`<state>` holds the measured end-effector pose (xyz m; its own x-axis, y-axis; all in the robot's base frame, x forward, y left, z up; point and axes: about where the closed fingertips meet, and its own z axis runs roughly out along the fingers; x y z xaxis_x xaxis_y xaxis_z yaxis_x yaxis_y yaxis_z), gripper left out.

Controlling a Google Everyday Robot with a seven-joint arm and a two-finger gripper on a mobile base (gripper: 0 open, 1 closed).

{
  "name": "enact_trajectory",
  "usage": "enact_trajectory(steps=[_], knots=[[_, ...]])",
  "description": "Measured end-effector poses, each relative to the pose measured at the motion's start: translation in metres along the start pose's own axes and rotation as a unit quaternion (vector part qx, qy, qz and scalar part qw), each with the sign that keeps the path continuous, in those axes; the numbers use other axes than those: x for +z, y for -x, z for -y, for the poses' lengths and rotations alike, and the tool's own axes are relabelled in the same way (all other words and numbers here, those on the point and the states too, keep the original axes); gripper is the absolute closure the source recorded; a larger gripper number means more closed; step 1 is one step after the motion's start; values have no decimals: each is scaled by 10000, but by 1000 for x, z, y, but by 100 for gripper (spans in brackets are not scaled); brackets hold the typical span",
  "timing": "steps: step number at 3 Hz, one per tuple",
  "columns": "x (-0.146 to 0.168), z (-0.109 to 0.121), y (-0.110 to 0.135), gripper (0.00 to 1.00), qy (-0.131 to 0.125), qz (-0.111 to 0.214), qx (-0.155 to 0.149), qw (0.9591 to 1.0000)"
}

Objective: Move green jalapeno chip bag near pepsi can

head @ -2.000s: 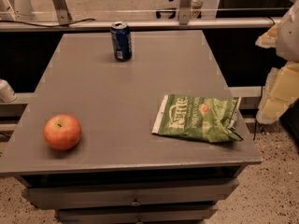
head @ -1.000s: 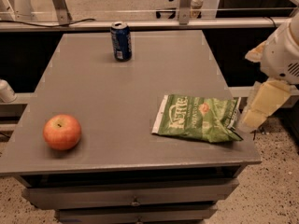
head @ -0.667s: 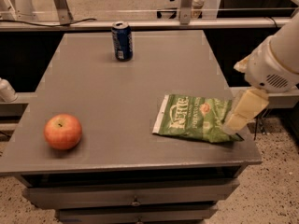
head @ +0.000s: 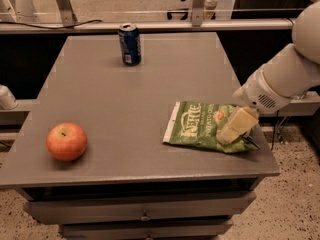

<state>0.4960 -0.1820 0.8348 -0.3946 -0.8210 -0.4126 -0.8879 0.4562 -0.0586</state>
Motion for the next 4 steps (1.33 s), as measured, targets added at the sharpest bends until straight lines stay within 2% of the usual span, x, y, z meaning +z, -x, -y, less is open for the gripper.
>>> enact_trajectory(steps=[1, 3, 4], knots=[[13, 3, -6, 41, 162, 8, 288, 9995], [4, 3, -2, 87, 170, 9, 302, 9994], [4, 3, -1, 100, 169, 9, 302, 9994]])
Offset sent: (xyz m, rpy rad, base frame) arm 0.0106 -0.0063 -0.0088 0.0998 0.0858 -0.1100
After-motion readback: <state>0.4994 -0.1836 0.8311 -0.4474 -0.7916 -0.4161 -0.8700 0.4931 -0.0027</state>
